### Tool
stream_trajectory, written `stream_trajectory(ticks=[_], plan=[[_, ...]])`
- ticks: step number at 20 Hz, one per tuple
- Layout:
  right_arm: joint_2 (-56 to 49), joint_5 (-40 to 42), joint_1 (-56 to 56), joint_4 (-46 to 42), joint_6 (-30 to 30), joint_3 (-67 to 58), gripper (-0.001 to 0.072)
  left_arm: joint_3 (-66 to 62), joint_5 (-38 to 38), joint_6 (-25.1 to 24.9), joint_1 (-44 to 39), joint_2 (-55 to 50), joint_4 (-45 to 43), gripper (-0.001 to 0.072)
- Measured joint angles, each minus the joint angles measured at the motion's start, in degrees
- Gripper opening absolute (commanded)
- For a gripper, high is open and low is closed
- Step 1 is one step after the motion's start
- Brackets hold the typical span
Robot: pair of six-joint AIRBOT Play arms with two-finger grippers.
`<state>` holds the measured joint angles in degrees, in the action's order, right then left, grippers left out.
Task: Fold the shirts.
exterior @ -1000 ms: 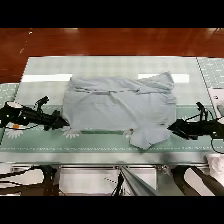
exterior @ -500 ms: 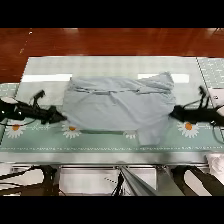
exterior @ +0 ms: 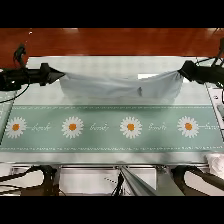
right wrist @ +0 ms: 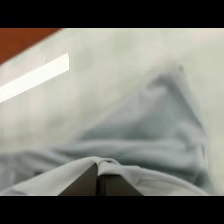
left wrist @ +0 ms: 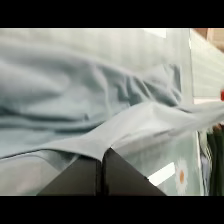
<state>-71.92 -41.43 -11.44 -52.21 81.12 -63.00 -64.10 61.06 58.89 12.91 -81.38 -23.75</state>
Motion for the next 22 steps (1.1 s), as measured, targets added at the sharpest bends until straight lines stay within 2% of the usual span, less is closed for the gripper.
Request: stream_trajectory(ticks=[3, 6, 7, 8, 9, 10, 11, 12, 13, 15, 16, 17, 18, 22], plan=[[-7.7, 3.6, 0.3, 0.6, 0.4, -5.1, 0.0038, -3.1, -5.7, 0.8, -2.2, -5.4, 0.9, 0.0021], [-13.8, 5.9, 0.5, 1.8, 0.6, -7.7, 0.0038, -5.8, -8.2, 1.5, -3.1, -11.3, 1.3, 0.0022], [-15.4, 6.5, 0.5, 2.1, 0.6, -8.1, 0.0039, -6.6, -8.8, 1.8, -3.3, -13.2, 1.4, 0.0049], [-17.0, 6.9, 0.5, 2.3, 0.6, -8.4, 0.0040, -7.3, -8.8, 1.9, -3.4, -14.7, 1.5, 0.0120], [-18.2, 7.3, 0.5, 2.4, 0.6, -8.7, 0.0096, -8.0, -9.2, 2.0, -3.5, -16.1, 1.5, 0.0228], [-19.3, 7.6, 0.5, 2.5, 0.7, -8.8, 0.0249, -8.6, -9.9, 2.1, -3.5, -17.3, 1.5, 0.0337], [-20.1, 7.6, 0.5, 2.5, 0.7, -8.9, 0.0383, -9.0, -9.8, 2.1, -3.5, -18.0, 1.6, 0.0484], [-20.6, 7.5, 0.5, 2.5, 0.1, -9.0, 0.0416, -9.4, -9.8, 2.2, -3.5, -18.5, 1.6, 0.0543], [-20.7, 7.1, 0.3, 2.1, -0.8, -9.1, 0.0416, -9.6, -9.6, 2.6, -3.4, -18.8, 1.6, 0.0586], [-20.0, 5.9, -0.7, -0.8, -2.1, -9.2, 0.0417, -10.0, -8.2, 3.7, -2.9, -19.0, 1.6, 0.0597], [-19.3, 5.1, -1.5, -3.3, -2.2, -9.2, 0.0448, -10.1, -7.0, 4.1, -2.5, -19.0, 1.7, 0.0596], [-18.5, 3.7, -2.4, -6.1, -2.2, -9.2, 0.0567, -10.2, -6.1, 4.4, -2.1, -18.8, 1.6, 0.0596], [-17.9, 2.3, -3.5, -8.4, -2.0, -9.3, 0.0593, -10.2, -4.8, 4.5, -1.7, -18.5, 1.6, 0.0595], [-18.5, -6.7, -8.3, -10.7, -0.5, -9.3, 0.0601, -10.3, 0.7, 4.7, -1.2, -17.8, 1.5, 0.0584]])
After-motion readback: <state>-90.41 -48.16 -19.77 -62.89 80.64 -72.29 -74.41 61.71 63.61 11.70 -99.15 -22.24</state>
